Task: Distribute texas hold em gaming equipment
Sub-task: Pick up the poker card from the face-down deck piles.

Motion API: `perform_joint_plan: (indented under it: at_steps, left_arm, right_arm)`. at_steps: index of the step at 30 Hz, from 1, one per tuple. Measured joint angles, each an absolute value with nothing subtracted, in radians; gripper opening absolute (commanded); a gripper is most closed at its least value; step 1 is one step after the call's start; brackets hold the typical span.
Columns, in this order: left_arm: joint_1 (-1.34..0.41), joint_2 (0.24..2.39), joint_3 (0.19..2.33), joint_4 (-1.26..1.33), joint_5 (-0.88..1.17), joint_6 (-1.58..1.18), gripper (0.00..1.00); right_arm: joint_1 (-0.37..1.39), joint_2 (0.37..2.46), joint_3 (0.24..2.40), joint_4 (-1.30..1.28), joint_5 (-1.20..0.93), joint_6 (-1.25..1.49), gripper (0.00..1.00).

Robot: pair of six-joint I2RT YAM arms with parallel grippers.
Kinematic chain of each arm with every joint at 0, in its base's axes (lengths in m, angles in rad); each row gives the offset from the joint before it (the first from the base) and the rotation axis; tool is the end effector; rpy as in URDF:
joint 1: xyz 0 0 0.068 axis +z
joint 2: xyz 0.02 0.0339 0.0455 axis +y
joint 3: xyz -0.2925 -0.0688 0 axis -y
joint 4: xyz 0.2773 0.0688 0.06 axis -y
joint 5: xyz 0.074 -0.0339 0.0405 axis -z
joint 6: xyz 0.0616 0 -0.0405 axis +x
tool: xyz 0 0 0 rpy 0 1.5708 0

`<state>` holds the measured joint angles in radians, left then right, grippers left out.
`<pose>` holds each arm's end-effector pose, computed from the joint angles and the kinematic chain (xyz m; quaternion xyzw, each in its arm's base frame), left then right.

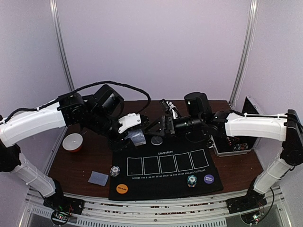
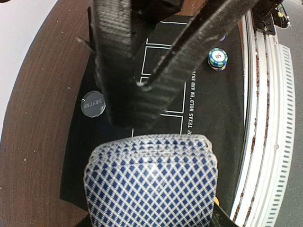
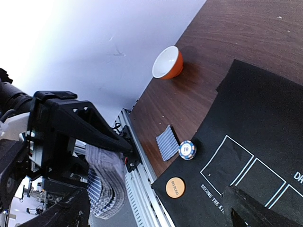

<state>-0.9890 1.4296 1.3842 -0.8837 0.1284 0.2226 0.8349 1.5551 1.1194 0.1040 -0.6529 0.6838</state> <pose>0.1799 -0.2879 0.3422 0.5559 0.7670 -0.1741 0.2691 0.2464 0.3278 0.3033 -0.2439 0.7549 0.5680 0.2192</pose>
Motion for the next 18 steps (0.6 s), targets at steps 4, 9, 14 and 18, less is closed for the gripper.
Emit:
perform_joint_plan:
  at_steps: [4, 9, 14, 18]
  left_arm:
    - [-0.988, 1.448, 1.404, -0.891, 0.136, 0.237, 0.54]
    - [-0.988, 1.480, 1.421, -0.893, 0.135, 0.245, 0.53]
    - [-0.988, 1.493, 1.436, -0.894, 0.135, 0.253, 0.52]
    - [-0.988, 1.493, 1.437, -0.908, 0.134, 0.256, 0.51]
  right_arm:
    - [0.842, 1.562, 1.110, 0.198, -0.719, 0.699, 0.99]
    - [0.863, 1.585, 1.086, 0.303, -0.740, 0.733, 0.97]
    - [0.884, 1.676, 1.110, 0.320, -0.743, 0.737, 0.93]
    - [0.898, 1.720, 1.144, 0.306, -0.741, 0.729, 0.86]
